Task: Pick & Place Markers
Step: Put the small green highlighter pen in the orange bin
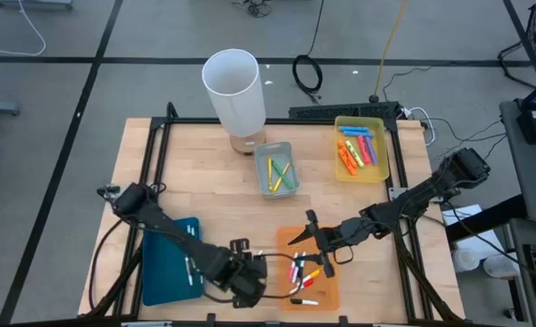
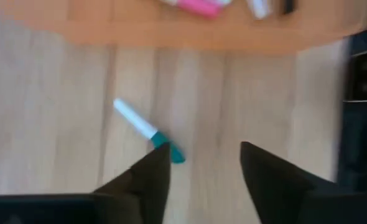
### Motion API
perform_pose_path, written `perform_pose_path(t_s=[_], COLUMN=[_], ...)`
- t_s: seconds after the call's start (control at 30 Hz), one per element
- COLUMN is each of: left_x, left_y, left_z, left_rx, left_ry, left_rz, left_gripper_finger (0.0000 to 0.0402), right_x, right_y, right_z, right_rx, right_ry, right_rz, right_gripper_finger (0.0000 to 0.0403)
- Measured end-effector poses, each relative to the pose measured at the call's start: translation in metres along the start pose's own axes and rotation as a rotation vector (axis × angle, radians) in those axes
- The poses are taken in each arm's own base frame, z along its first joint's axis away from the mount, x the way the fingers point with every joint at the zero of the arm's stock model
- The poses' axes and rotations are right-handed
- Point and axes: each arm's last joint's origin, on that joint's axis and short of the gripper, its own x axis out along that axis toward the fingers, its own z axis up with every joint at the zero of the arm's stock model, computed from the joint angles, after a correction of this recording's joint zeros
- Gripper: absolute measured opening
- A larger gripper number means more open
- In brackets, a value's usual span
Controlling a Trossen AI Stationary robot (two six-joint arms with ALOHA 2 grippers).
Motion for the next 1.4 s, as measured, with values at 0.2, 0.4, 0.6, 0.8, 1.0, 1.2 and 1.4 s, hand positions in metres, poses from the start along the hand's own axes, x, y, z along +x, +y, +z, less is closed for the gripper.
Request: perform_pose_path(t_s=[0.2, 0.4, 0.6, 0.8, 1.0, 1.2, 1.4], left_x=[0.037, 0.069, 0.090, 0.094, 0.103, 0.107, 0.068], left_y=[0.011, 0.025, 0.033, 0.040, 0.043, 0.044, 0.040], left_z=[0.003, 0.007, 0.007, 0.005, -0.009, -0.015, -0.023], left_rx=[-0.231, -0.344, -0.439, -0.502, -0.508, -0.365, -0.259], left_ry=[0.101, 0.153, 0.288, 0.323, 0.388, 0.383, 0.309], left_rz=[0.039, 0.115, 0.058, 0.066, 0.075, 0.060, 0.163], left_gripper_finger=[0.0254, 0.0258, 0.0233, 0.0201, 0.0131, 0.0035, 0.0035], right_x=[-0.011, -0.011, -0.011, -0.011, -0.011, -0.011, -0.011], right_y=[0.006, 0.007, 0.007, 0.007, 0.007, 0.007, 0.007], right_z=[0.006, 0.005, 0.002, 0.001, 0.001, 0.001, 0.000], right_rx=[-0.013, -0.013, -0.014, -0.015, 0.003, 0.002, 0.001], right_ry=[0.006, 0.013, 0.038, 0.048, 0.052, 0.055, 0.063], right_rz=[0.021, 0.022, 0.020, 0.021, 0.020, 0.025, 0.022], right_gripper_finger=[0.0187, 0.0187, 0.0187, 0.0187, 0.0187, 0.0187, 0.0187])
